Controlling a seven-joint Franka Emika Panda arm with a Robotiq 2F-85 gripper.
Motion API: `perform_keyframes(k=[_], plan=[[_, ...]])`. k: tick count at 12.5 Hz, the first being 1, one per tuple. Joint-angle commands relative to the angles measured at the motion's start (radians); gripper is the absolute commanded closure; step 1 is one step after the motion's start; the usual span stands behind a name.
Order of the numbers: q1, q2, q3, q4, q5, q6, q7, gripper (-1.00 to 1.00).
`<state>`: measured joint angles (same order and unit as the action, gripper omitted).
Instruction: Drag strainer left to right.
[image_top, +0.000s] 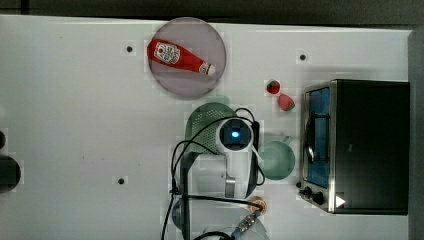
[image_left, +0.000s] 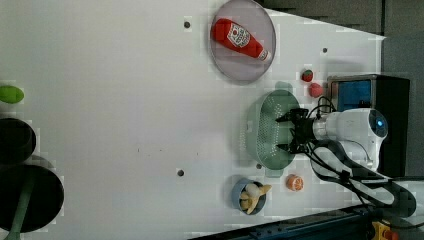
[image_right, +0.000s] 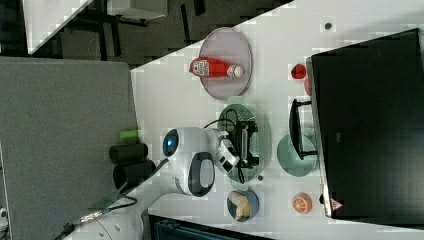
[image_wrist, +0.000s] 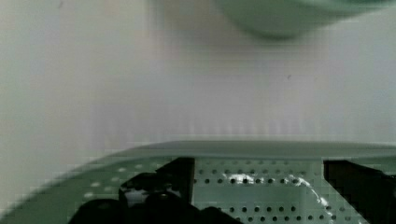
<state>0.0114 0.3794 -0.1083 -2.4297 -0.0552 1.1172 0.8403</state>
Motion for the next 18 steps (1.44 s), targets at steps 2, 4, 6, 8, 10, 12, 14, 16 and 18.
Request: perform_keyframes(k=[2, 4, 6, 8, 10, 12, 14, 16, 18], plan=[[0.001, -0.006, -0.031, 0.040, 0.007, 0.008, -0.139, -1.00], [0.001, -0.005, -0.057, 0.040, 0.007, 0.013, -0.180, -1.00], [0.001, -0.007, -0.065, 0.040, 0.006, 0.027, -0.192, -1.00], [0.001, -0.031, -0.039, 0.040, 0.007, 0.004, -0.244, -1.00], [0.001, -0.114, 0.003, 0.044, 0.007, -0.037, -0.345, -1.00], [0.001, -0.225, 0.018, 0.069, 0.009, -0.163, -0.501, -1.00], [0.001, -0.333, 0.017, 0.131, 0.010, -0.335, -0.646, -1.00], [0.002, -0.428, 0.019, 0.219, 0.011, -0.519, -0.750, -1.00], [0.001, -0.502, 0.018, 0.319, 0.011, -0.701, -0.811, -1.00]])
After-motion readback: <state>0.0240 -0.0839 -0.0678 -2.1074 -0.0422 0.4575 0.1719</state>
